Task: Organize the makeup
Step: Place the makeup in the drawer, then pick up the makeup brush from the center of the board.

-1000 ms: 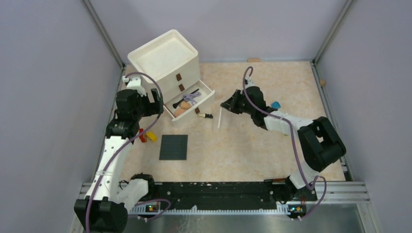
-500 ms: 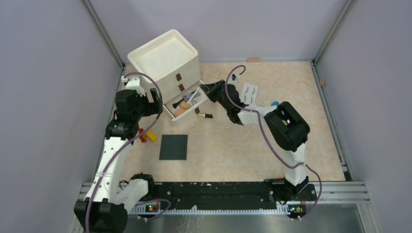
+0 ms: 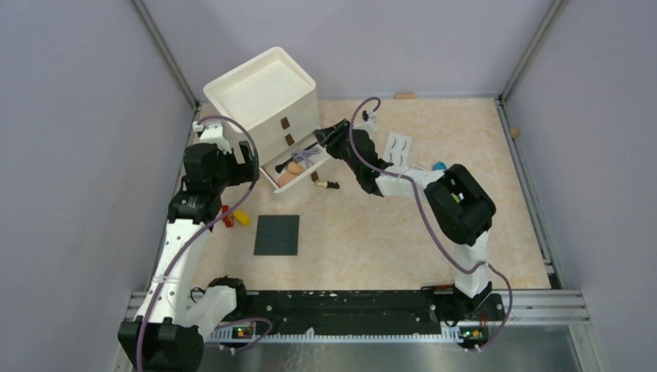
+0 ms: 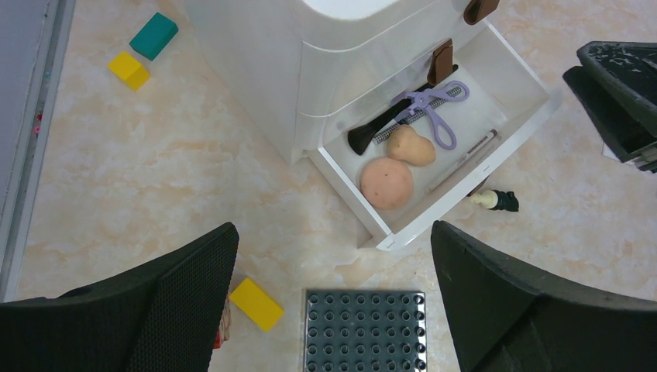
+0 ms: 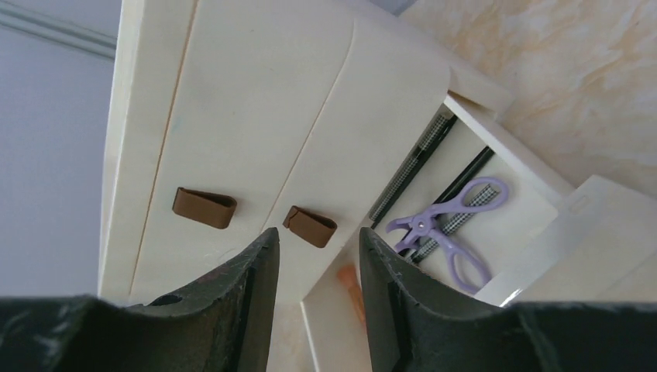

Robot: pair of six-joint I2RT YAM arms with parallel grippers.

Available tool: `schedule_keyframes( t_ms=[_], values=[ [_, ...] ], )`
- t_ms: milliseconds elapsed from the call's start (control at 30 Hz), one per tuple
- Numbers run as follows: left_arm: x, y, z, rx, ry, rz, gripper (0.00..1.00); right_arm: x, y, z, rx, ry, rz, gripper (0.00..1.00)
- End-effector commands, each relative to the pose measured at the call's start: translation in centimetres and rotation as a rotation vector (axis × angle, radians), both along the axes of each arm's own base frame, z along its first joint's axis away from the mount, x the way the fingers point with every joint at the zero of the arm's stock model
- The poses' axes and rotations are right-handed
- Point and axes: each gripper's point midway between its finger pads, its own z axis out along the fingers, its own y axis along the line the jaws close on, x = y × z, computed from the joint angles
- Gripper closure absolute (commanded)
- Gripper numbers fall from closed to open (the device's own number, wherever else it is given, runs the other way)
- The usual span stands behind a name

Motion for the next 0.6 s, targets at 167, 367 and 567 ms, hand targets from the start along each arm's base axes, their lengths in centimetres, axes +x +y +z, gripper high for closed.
schedule_keyframes(
  t_ms=[167,367,567],
  values=[
    [0.2,-0.1,1.2,-0.002,-0.048,-0.006,0.01,-2.4,-5.2,8.0,-0.506,-0.252,0.069,0.58],
    [0.2,-0.1,1.2,-0.002,-0.048,-0.006,0.01,-4.5,-11.9,6.4,-0.895,-0.201,0.037,0.42],
    [0.2,-0.2,1.1,-0.005,-0.043,-0.01,0.01,-6.3,-19.7,3.4,-1.185,0.005,-0.051,0.2]
  ],
)
